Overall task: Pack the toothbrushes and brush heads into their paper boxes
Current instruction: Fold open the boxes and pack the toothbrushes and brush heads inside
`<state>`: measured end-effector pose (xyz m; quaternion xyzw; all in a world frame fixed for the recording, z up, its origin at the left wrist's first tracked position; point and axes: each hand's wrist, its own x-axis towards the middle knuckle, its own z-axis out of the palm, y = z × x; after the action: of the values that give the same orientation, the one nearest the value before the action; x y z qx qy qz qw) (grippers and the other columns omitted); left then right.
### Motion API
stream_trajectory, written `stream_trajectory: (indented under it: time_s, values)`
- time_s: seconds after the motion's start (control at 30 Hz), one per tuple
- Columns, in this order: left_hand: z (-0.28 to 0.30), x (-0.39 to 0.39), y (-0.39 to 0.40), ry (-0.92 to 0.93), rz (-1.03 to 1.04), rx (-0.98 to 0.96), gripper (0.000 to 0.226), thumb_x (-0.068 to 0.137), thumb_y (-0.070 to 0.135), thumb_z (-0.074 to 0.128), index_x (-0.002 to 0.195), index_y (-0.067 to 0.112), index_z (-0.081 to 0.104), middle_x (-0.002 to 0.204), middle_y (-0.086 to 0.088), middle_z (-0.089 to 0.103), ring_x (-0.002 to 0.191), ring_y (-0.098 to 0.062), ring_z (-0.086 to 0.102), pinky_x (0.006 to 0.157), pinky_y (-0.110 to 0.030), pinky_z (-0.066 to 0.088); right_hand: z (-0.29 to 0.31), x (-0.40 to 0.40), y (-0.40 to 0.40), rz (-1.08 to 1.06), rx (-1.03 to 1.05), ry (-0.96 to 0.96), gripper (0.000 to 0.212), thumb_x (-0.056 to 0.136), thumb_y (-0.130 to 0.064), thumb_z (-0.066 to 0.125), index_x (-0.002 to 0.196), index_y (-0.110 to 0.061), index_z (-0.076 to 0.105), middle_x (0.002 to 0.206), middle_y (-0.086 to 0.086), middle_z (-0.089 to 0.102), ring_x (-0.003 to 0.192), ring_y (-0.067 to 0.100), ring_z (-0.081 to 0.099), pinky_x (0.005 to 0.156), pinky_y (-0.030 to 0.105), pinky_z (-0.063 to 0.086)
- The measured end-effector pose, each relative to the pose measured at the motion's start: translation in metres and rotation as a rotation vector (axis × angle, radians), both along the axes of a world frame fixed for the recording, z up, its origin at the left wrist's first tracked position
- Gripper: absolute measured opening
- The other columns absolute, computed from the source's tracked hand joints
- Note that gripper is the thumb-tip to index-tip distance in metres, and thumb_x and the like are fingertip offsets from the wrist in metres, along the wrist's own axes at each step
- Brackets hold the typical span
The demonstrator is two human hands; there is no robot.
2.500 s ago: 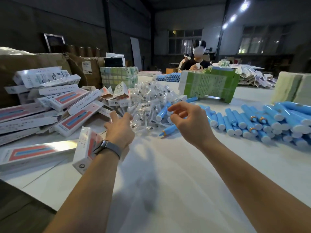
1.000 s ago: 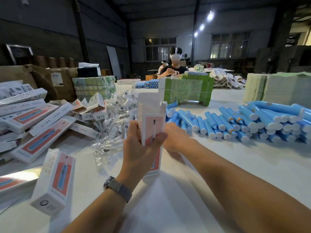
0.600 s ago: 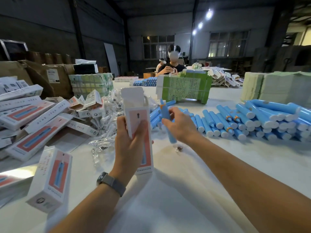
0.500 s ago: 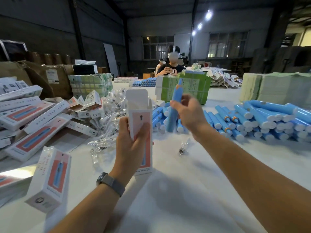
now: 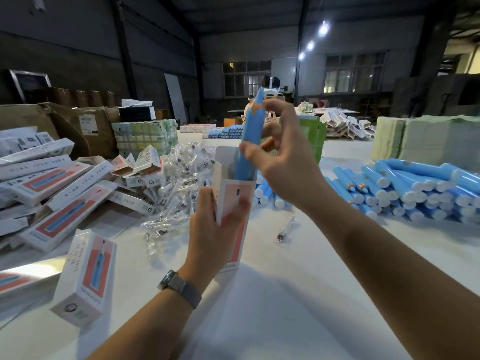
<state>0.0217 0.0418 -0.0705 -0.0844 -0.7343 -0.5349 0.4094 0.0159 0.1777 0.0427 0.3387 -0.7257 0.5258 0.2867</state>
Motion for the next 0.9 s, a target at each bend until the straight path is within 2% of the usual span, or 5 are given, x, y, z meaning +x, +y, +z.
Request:
stream_trajectory:
  time_s: [0.17,0.47,0.73,0.83,0.9]
  values:
    - [0.002,0.002,-0.001,-0.020,-0.024,0.015,0.044,0.077,0.070,0.057,0.091,0.030,0.044,0.081,0.010,0.063,0.068,-0.026,0.066,0.060,-0.054,0.055,-0.013,-0.007,-0.001,-0.023,0.117,0.016,0.059,0.081,-0.013,0.076,0.130,-0.021,0.043,0.103,-0.015,0.057,0.077,0.005,0.058,0.068,0.027,0.054]
    - [0.001,-0.001,-0.005,-0.025,0.011,-0.004,0.049,0.075,0.069,0.059,0.088,0.026,0.042,0.080,0.015,0.063,0.065,-0.018,0.064,0.058,-0.049,0.055,-0.031,-0.028,0.007,0.091,0.140,-0.008,0.005,0.089,-0.020,0.071,0.088,-0.024,0.067,0.096,-0.011,0.060,0.082,0.006,0.059,0.074,0.026,0.052]
    - [0.000,-0.002,-0.004,-0.014,0.015,-0.016,0.043,0.069,0.066,0.062,0.083,0.031,0.042,0.078,0.029,0.060,0.063,-0.003,0.058,0.052,-0.021,0.049,-0.060,-0.056,0.031,0.214,0.130,-0.358,0.026,0.090,-0.056,0.050,0.093,-0.038,0.068,0.084,-0.007,0.064,0.066,0.003,0.055,0.056,0.012,0.041]
    - [0.000,-0.001,-0.004,-0.024,0.027,-0.016,0.044,0.068,0.067,0.061,0.084,0.030,0.042,0.080,0.024,0.061,0.064,-0.008,0.058,0.054,-0.031,0.052,-0.075,-0.072,0.046,0.012,0.604,-0.406,0.007,0.092,-0.039,0.062,0.093,-0.035,0.067,0.092,-0.011,0.060,0.067,-0.007,0.051,0.072,0.019,0.042]
    - [0.000,0.000,-0.003,-0.015,0.023,-0.030,0.045,0.068,0.067,0.061,0.086,0.031,0.041,0.082,0.023,0.061,0.065,-0.009,0.059,0.052,-0.030,0.052,-0.085,-0.078,0.055,-0.132,1.080,-0.433,0.024,0.087,-0.023,0.067,0.103,-0.040,0.067,0.099,-0.017,0.053,0.080,-0.006,0.051,0.076,0.022,0.041]
